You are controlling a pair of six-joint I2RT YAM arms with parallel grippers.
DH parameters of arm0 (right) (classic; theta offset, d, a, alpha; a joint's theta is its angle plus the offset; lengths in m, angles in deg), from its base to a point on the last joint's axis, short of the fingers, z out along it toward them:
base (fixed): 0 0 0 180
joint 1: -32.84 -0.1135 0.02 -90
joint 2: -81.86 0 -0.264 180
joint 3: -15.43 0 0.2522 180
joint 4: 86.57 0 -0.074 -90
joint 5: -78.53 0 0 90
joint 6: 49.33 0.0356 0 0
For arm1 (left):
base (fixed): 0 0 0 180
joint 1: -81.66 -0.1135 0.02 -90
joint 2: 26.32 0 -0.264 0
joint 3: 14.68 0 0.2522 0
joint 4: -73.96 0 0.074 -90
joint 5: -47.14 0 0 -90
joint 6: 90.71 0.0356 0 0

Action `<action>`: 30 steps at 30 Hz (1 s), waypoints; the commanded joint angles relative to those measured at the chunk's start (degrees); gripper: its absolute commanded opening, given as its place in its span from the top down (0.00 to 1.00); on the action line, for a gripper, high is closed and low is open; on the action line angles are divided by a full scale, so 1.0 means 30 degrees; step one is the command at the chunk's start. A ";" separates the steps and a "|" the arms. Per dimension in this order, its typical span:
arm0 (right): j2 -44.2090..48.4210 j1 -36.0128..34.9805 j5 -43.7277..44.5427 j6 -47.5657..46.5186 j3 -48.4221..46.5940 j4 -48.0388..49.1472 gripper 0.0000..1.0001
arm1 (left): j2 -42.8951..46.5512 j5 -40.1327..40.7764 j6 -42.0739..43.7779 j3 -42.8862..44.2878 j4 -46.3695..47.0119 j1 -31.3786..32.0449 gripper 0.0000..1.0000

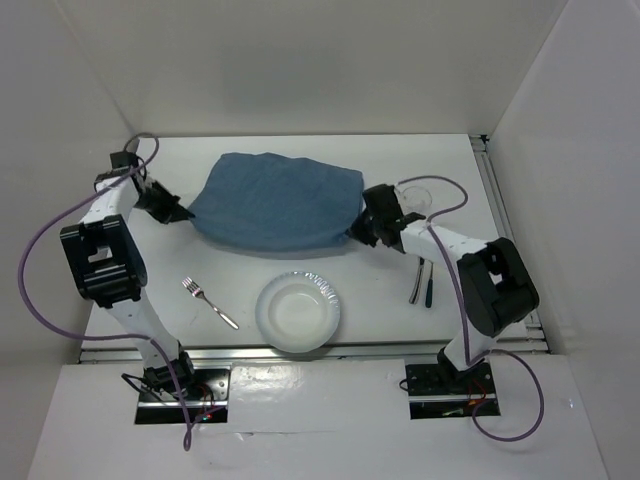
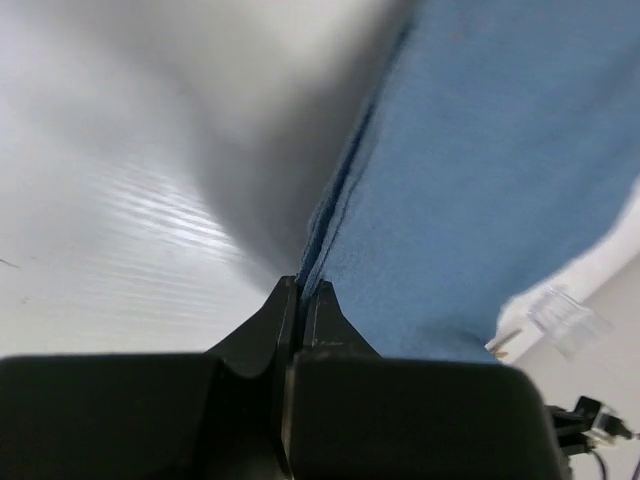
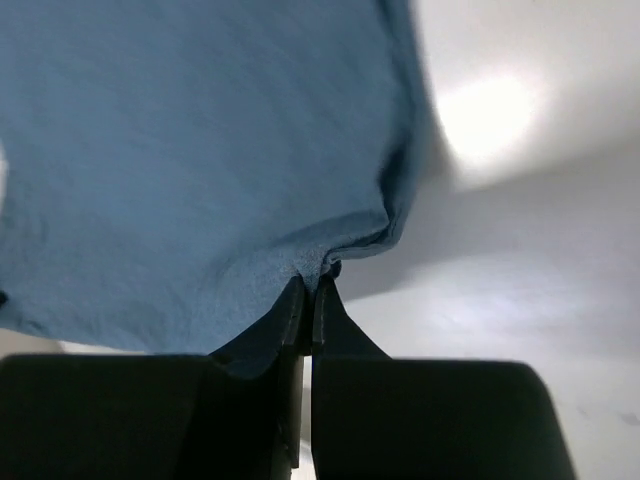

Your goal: Set the dinner table for one person

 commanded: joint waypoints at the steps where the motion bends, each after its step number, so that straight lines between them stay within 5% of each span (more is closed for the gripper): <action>1: 0.1451 0.0839 0.1321 -0.2653 -0.2941 -0.0091 1.00 | 0.2115 -0.1023 0.0542 0.3119 -0.1388 0.0042 1.00; 8: 0.3504 0.1633 0.0062 -0.5351 -0.7075 -0.0940 1.00 | 0.4868 -0.2895 -0.0862 0.6290 -0.1800 0.0042 1.00; 18: 0.9246 0.1633 -0.0261 -0.7140 -0.7254 -0.2993 1.00 | 0.8326 -0.4829 -0.0659 0.7905 -0.3821 -0.1362 1.00; 25: 1.0802 0.1633 0.0584 -0.7316 -0.7664 -0.3755 1.00 | 0.8156 -0.6088 -0.0718 0.9397 -0.3911 -0.1540 1.00; 30: 0.8726 0.1633 0.1290 -0.8515 -0.8717 -0.2556 1.00 | 0.6223 -0.6884 -0.1685 0.9953 -0.1890 -0.1306 1.00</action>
